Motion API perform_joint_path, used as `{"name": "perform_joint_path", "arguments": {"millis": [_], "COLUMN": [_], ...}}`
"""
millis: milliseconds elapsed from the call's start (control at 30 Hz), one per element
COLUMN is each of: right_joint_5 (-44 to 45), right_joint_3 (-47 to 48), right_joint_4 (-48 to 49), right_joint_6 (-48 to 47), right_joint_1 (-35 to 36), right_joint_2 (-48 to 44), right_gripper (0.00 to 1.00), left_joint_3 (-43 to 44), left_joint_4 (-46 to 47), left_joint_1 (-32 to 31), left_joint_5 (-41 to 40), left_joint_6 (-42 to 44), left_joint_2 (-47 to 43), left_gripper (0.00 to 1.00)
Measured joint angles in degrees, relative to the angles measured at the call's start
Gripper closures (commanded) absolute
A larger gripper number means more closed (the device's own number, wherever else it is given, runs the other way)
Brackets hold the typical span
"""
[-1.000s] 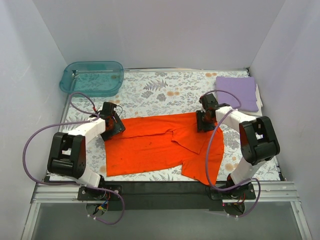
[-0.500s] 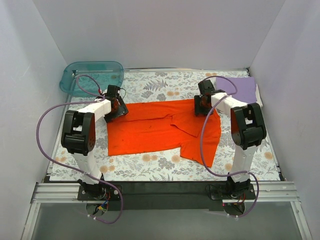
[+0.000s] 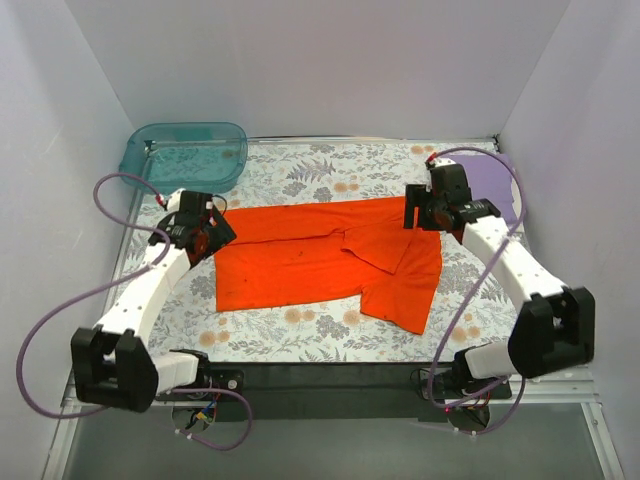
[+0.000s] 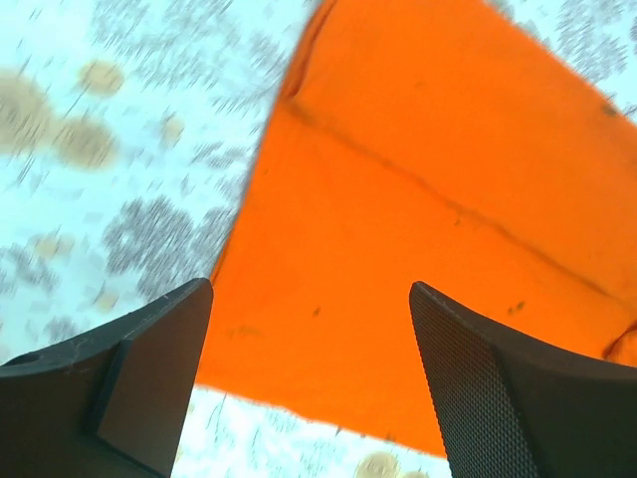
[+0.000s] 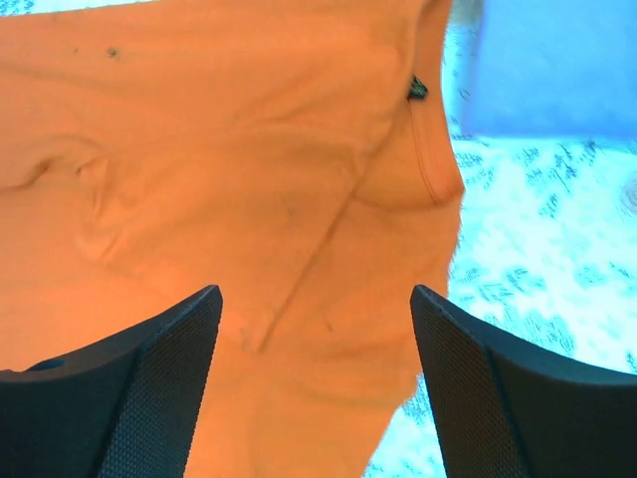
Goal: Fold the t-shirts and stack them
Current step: Fold the tshirt
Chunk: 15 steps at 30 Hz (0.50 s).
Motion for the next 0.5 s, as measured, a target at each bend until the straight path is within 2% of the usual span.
{"name": "perform_joint_path", "arguments": {"millis": [67,200,400,500], "right_joint_5": [0.1,0.0,-0.3,-0.3], "right_joint_3": [-3.5,-8.9,-13.0,-14.3], "right_joint_4": [-0.2,-0.9,-2.6,-2.8], "right_joint_6": [0.1,0.2,1.2,1.7], "right_joint_1": [-0.2,-0.5,-1.8,-2.7], "right_joint_2": [-5.7,-11.7,-13.0,-13.0], "right_gripper": [0.24,0.23,0.24,0.25], "left_joint_3": [-3.0,-8.3,-13.0,-16.4], "left_joint_4": [-3.0,-8.1,-13.3,-13.8], "left_joint_1": [0.0,0.0,0.0,0.0], "left_joint_5": [-0.4,-0.3,0.6,1.1], "left_joint_6": [-2.4,-7.9,-16.9,-20.8], "left_joint_2": [-5.1,-10.6,-7.2,-6.6], "left_gripper": [0.28,0.31,0.44,0.46]}}
